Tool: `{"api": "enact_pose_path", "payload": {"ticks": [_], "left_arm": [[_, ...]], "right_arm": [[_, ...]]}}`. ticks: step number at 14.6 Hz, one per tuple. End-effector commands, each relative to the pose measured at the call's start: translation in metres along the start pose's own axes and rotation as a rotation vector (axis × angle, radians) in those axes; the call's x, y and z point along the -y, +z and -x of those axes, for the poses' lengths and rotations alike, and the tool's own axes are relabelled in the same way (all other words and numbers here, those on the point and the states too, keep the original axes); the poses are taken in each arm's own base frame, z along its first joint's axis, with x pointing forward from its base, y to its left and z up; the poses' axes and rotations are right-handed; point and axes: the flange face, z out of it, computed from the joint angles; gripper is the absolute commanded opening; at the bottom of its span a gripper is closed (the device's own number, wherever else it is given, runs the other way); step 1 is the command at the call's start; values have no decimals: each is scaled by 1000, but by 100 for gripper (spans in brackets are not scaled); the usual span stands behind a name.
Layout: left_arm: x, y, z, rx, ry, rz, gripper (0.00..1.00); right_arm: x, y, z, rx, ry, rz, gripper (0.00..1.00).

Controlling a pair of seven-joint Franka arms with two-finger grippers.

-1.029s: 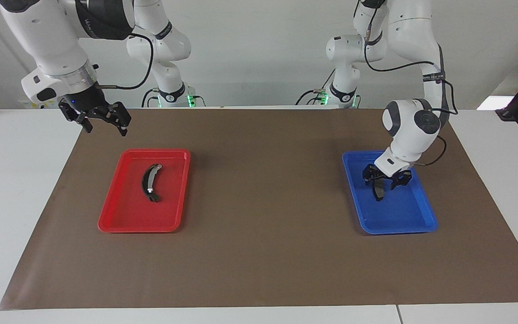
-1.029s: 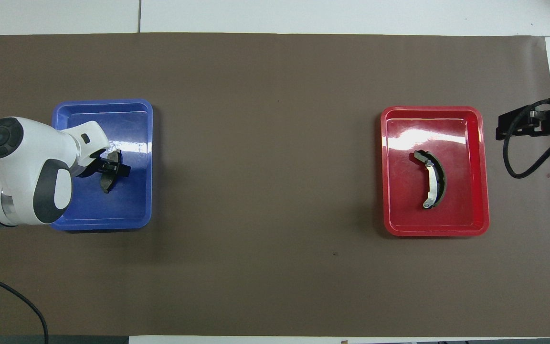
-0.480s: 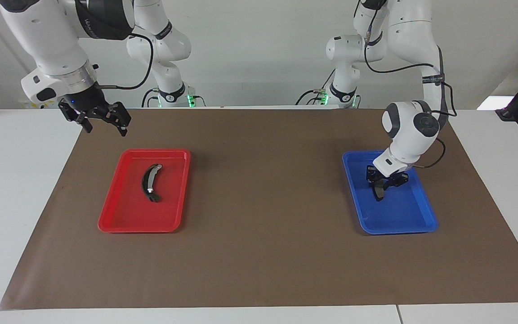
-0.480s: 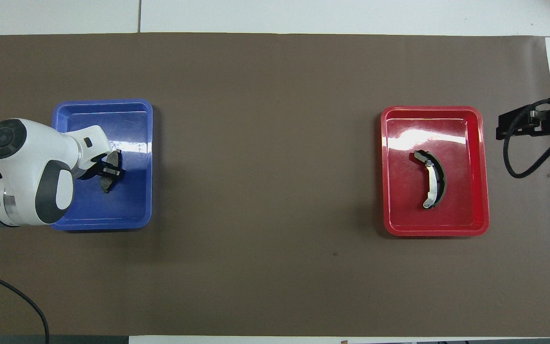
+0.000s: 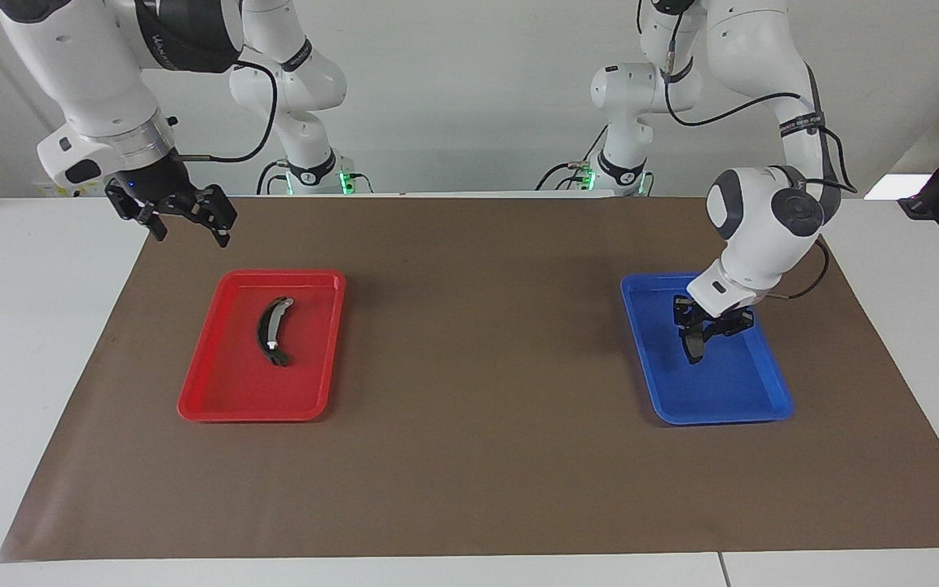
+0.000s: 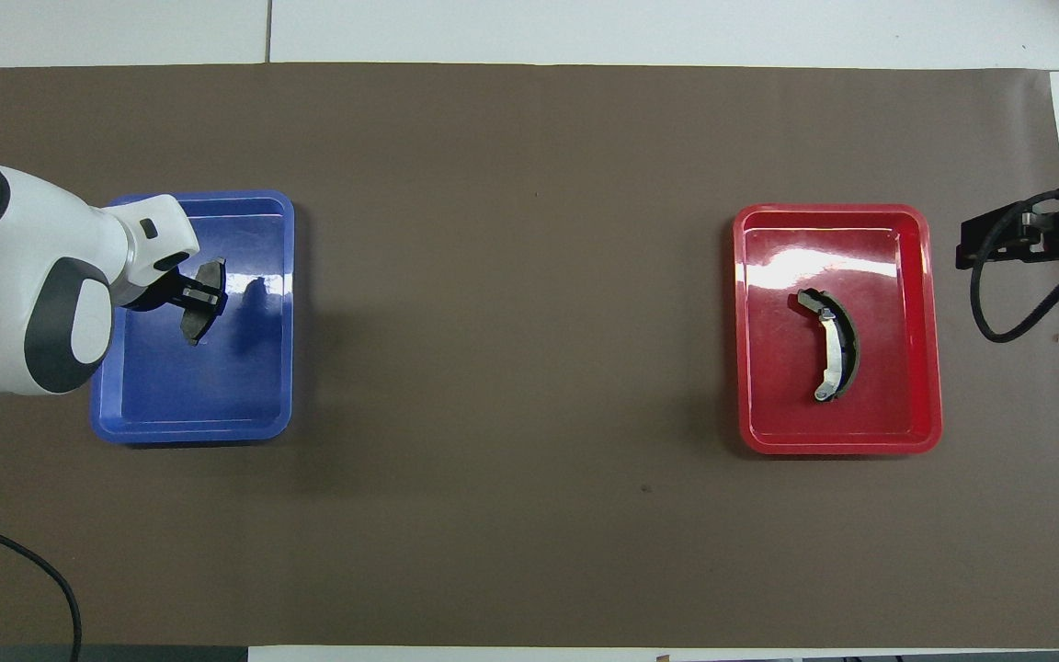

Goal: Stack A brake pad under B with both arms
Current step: 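Lift the dark pad with the left gripper while the right gripper grasps the curved pad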

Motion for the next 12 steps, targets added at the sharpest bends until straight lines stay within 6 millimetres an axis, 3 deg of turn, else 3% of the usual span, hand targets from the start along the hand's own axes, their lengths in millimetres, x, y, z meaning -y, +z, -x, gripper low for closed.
{"api": "enact_pose_path", "payload": {"ticks": [1,4,6,8,10,12], "left_arm": [[-78,-11,-20,-51,-103,5,1],[-150,4,-24,-51,-228,16,1],[-202,31,-27,-52,-291,23,1],[-240,55,-34,-66,-303,32,1],[-266,67,-47,-68,-347,42,1],[-307,83,-48,-49,-372,60,1]], "right_arm": [[-30,16,13,18,8,-12,100],[-36,75,32,-46,-36,-25,100],[-28,122,36,-31,-75,-25,100],[-24,163,32,-52,-109,-45,100],[-21,206,33,-85,-129,-55,100],[-12,240,35,-104,-157,-52,100]]}}
